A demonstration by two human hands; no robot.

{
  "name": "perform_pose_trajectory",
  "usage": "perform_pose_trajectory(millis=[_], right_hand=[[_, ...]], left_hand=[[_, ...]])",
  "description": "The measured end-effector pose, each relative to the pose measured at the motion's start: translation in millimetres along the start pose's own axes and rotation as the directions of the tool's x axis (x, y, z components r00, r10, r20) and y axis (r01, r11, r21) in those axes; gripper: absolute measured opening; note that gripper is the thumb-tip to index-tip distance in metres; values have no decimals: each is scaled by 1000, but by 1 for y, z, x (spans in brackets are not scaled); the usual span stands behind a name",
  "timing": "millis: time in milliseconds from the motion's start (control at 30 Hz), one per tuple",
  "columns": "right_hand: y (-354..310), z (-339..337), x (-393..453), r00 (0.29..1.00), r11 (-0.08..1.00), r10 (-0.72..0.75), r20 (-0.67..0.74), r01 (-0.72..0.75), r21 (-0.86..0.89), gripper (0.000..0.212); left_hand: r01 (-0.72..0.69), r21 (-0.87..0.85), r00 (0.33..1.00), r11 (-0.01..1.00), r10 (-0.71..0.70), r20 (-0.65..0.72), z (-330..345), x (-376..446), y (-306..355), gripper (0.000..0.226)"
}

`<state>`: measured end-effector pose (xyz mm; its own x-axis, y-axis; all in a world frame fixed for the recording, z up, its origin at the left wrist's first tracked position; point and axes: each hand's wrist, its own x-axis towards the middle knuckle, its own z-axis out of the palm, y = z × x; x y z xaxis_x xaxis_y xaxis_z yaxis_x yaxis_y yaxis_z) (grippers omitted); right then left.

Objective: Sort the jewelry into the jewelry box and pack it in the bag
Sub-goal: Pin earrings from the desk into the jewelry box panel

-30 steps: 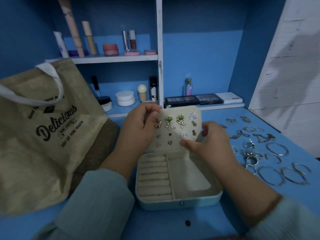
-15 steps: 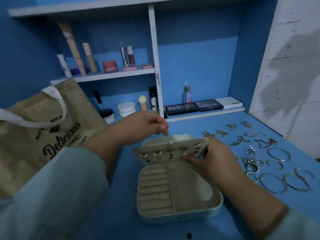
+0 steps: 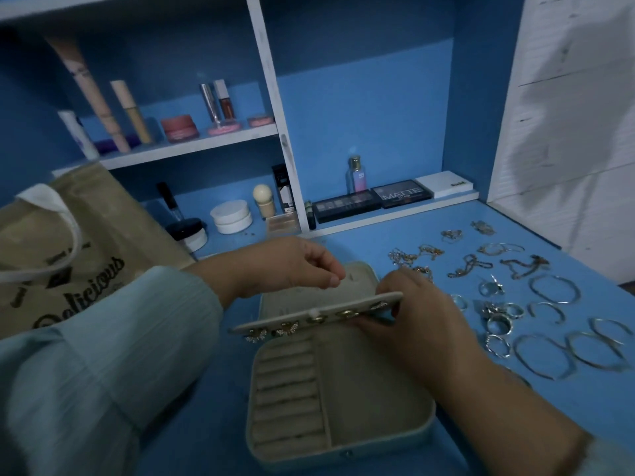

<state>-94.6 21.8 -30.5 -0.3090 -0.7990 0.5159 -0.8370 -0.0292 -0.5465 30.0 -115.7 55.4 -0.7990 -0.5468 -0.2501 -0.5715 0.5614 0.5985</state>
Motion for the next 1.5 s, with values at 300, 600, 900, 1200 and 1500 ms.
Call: perform_pose_trajectory(millis=[300,600,900,1200,1500], right_hand=[[9,9,0,984,995,-101,-147,100,-18,34],[9,11,0,981,994,-105,-161,106,-5,31],[10,10,0,984,995,-98,-146,102,19,36],[5,7,0,976,993,-112,-185,116,9,37],[6,8,-1,974,992,-116,-192,122,20,31]], left_hand=[[-45,-107,987,993,61,146,7,11,-6,21],[-58,-101,973,993,79,215,13,7,-9,27],[-99,-97,976,990,115,183,13,3,-5,24],[-116,14,979,993,112,170,15,-1,0,24],[-102,-21,988,995,104,113,17,-4,-1,22]])
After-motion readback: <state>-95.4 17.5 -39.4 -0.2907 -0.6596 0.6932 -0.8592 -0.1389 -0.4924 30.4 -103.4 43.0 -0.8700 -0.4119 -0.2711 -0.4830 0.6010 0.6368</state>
